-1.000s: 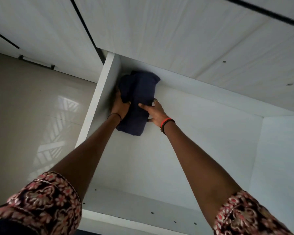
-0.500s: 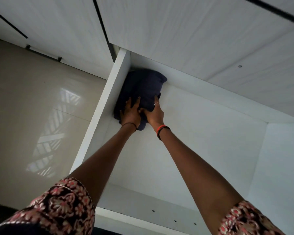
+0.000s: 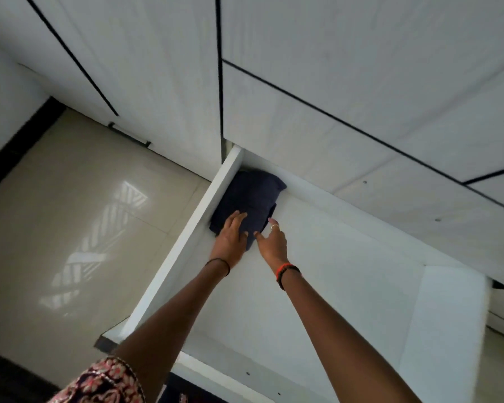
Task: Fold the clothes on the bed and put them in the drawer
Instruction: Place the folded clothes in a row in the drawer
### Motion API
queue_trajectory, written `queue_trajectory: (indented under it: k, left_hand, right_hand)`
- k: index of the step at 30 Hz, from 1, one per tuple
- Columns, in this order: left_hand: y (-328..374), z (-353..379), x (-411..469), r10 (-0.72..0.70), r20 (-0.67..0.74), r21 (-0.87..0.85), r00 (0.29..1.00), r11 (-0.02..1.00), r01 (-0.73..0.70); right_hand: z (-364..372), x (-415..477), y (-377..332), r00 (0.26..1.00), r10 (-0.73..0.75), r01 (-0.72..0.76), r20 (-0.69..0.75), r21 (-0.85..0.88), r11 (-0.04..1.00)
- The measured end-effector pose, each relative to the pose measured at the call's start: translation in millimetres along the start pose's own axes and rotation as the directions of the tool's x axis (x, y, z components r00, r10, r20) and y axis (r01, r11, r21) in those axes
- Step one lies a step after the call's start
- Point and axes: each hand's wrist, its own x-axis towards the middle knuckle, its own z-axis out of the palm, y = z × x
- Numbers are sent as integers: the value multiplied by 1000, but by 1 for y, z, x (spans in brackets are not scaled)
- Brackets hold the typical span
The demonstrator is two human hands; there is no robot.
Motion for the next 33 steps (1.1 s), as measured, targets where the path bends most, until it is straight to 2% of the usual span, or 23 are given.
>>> queue_trajectory:
  k: [6, 10, 12, 17, 23, 33]
  left_hand:
    - [17, -58, -94, -3, -172, -190, 985, 981, -31]
    - [-6, -106, -164, -124, -347, -339, 930, 941, -1]
    - [-17, -115, -182, -185, -378, -380, 907, 925, 30]
    - [-59, -146, -265, -413, -472, -534, 779, 837, 120]
    - [-114, -162, -363, -633, -548, -634, 547, 741, 222]
    - [-185, -176, -511, -757, -529, -764, 382, 622, 174]
  right_hand:
    - [12, -87, -36, 982, -176, 179, 65, -47, 983]
    - [32, -158, -59, 935, -303, 323, 186, -92, 942]
    - [42, -176, -59, 922, -321, 350, 214, -115, 930]
    - [84, -254, -71, 854, -352, 439, 382, -170, 882]
    - [140, -335, -72, 787, -345, 499, 512, -196, 844]
    - [205, -453, -46, 712, -318, 572, 626, -256, 779]
